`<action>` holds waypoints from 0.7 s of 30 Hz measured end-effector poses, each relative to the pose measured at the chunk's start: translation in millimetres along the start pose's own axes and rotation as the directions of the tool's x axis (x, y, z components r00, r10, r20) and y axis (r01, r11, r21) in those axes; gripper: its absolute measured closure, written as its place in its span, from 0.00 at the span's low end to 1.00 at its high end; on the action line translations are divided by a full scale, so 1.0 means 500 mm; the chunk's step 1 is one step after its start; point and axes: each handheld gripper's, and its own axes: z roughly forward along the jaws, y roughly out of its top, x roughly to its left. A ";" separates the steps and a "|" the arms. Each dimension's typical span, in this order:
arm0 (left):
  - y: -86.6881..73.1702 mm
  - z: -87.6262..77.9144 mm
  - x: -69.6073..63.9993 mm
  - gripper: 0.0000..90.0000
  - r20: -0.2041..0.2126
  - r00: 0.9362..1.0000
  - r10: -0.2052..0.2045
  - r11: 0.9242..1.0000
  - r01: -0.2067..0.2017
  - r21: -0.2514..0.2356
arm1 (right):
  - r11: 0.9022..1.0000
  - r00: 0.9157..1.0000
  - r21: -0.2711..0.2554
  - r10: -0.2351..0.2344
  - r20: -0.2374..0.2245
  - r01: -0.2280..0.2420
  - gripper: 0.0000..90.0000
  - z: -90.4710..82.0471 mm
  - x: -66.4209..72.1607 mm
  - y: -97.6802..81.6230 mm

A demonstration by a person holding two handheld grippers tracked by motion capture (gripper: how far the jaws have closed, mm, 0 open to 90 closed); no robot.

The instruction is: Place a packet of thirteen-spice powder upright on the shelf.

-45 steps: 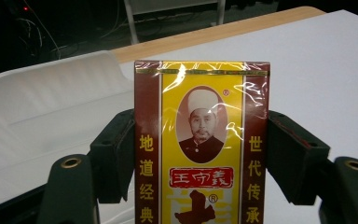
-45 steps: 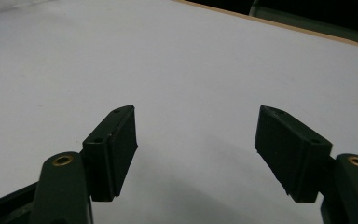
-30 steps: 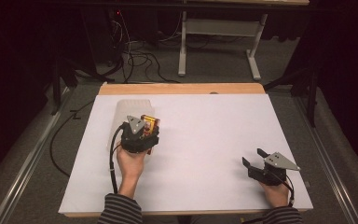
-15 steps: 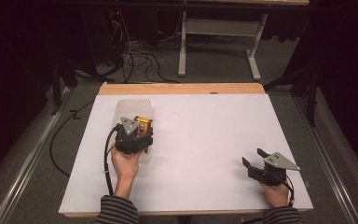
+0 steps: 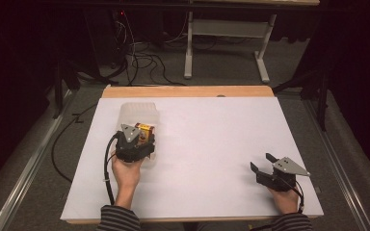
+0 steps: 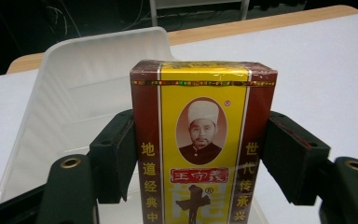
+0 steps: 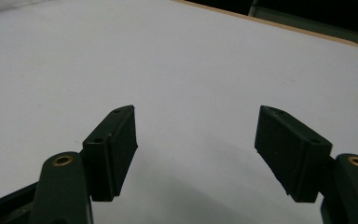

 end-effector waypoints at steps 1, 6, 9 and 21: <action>-0.002 -0.001 0.002 0.36 -0.002 1.000 -0.001 1.000 0.001 -0.001 | 1.000 1.000 0.000 0.000 0.000 0.000 0.33 0.000 0.000 0.000; -0.011 -0.004 0.011 0.36 -0.011 1.000 -0.011 1.000 0.011 0.004 | 1.000 1.000 0.001 0.000 0.001 0.000 0.34 0.000 0.001 0.000; -0.016 -0.007 0.015 0.36 -0.015 1.000 -0.018 1.000 0.018 0.005 | 1.000 1.000 0.001 0.002 0.002 -0.002 0.34 0.000 0.001 0.000; -0.032 -0.017 0.025 0.36 -0.024 0.999 -0.026 1.000 0.026 0.011 | 1.000 1.000 0.000 -0.003 0.001 0.003 0.33 0.000 0.001 0.000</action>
